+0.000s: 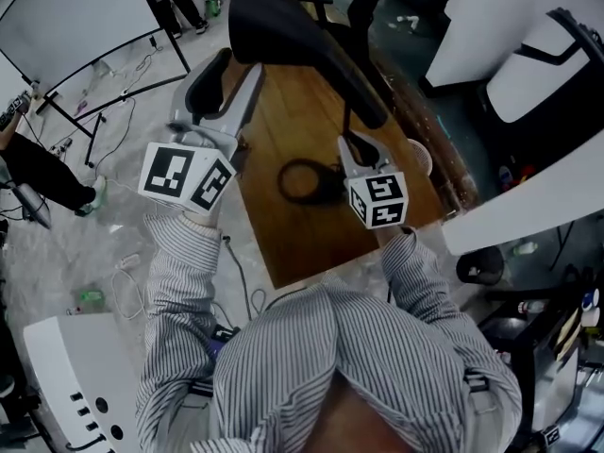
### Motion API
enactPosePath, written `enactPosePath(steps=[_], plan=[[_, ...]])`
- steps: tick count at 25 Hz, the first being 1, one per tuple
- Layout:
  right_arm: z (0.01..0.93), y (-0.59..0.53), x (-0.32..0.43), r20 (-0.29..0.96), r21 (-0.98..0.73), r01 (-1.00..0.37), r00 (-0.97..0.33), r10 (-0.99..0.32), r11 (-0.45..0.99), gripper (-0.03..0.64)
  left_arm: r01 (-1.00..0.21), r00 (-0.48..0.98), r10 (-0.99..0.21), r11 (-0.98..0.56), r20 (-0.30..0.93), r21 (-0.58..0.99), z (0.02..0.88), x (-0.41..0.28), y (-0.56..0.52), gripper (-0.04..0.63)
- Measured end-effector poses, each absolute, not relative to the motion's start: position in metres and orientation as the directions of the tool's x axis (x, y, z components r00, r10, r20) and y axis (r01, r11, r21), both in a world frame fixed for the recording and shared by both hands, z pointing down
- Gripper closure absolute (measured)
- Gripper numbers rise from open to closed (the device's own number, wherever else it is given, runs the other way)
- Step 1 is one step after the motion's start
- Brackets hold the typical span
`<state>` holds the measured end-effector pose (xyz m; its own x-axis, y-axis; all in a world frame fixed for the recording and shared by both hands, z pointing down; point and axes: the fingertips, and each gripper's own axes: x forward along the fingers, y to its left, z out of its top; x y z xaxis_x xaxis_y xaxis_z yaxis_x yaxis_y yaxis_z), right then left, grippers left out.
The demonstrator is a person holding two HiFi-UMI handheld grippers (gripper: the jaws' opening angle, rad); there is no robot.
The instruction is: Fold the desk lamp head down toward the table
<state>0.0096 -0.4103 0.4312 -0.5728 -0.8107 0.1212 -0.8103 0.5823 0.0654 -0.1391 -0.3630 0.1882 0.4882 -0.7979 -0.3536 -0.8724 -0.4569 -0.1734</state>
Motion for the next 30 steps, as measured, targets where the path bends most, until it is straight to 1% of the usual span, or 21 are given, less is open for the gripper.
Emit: enactPosePath(steps=[2, 4, 5, 15, 18, 23, 30], plan=[[0.432, -0.410, 0.010, 0.121, 0.065, -0.810, -0.573, -0.810, 0.583, 0.568, -0.858, 0.514, -0.781, -0.480, -0.355, -0.185, 0.184, -0.136, -0.364, 0.419], [0.432, -0.409, 0.010, 0.123, 0.066, -0.810, -0.573, -0.810, 0.583, 0.568, -0.847, 0.532, -0.771, -0.493, -0.351, -0.201, 0.182, -0.132, -0.364, 0.469], [0.432, -0.409, 0.010, 0.124, 0.067, -0.809, -0.574, -0.809, 0.584, 0.568, -0.843, 0.538, -0.767, -0.497, -0.349, -0.206, 0.181, -0.131, -0.365, 0.480], [0.431, -0.409, 0.010, 0.125, 0.060, -0.813, -0.569, -0.813, 0.579, 0.568, -0.820, 0.571, -0.748, -0.539, -0.338, -0.192, 0.184, -0.134, -0.365, 0.495], [0.432, -0.410, 0.010, 0.123, 0.050, -0.814, -0.571, -0.812, 0.579, 0.568, -0.828, 0.557, -0.762, -0.541, -0.330, -0.149, 0.196, -0.141, -0.368, 0.499], [0.431, -0.410, 0.010, 0.124, 0.049, -0.810, -0.575, -0.809, 0.584, 0.568, -0.839, 0.517, -0.782, -0.544, -0.347, -0.023, 0.223, -0.156, -0.369, 0.502], [0.432, -0.410, 0.010, 0.124, 0.040, -0.808, -0.579, -0.806, 0.587, 0.568, -0.840, 0.486, -0.804, -0.538, -0.343, 0.071, 0.253, -0.164, -0.370, 0.505]])
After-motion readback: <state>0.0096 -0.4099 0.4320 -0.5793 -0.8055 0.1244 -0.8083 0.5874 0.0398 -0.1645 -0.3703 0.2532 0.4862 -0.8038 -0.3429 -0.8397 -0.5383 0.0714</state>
